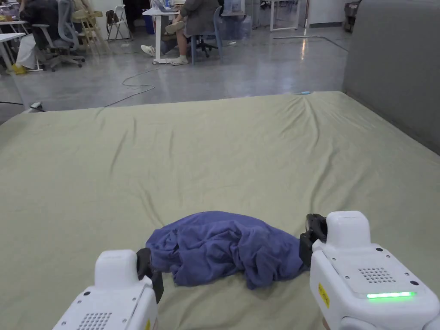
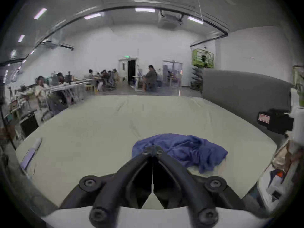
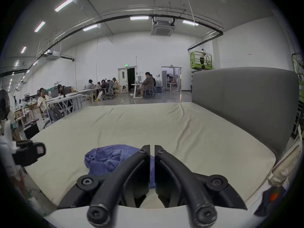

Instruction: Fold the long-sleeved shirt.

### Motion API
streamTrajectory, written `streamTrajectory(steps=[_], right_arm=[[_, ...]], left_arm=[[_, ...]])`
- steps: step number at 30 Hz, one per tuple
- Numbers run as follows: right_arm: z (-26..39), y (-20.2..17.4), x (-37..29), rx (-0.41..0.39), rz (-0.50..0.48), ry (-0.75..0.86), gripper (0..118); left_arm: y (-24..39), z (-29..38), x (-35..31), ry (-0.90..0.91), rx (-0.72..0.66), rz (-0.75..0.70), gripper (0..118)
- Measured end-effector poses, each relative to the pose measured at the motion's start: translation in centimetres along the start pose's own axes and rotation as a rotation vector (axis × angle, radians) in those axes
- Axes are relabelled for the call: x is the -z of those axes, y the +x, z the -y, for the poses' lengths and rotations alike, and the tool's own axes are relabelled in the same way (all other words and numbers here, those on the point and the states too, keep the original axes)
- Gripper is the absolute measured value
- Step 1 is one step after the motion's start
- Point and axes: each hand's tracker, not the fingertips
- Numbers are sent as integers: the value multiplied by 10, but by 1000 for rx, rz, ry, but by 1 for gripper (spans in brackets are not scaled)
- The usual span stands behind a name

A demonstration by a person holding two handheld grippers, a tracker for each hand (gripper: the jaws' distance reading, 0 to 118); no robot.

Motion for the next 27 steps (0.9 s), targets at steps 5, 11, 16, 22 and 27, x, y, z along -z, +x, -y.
streamTrajectory(steps=[5,11,16,22,27], right_arm=[[6,-7,0,10,9,-17,3],[3,-11,-2,-32,19,-7,0],[0,-11,5,-53,12,-21,0],[3,-13,20,-56,7,-45,0],[7,-11,29,-45,3,-67,0]], left_arm=[[-13,19,-6,-113,1,11,0],[-8,17,2,-101,10,39,0],[-9,1,30,-120,3,60,0],[-21,-16,105,-257,20,65,15],[-42,3,210,-469,-25,27,118]])
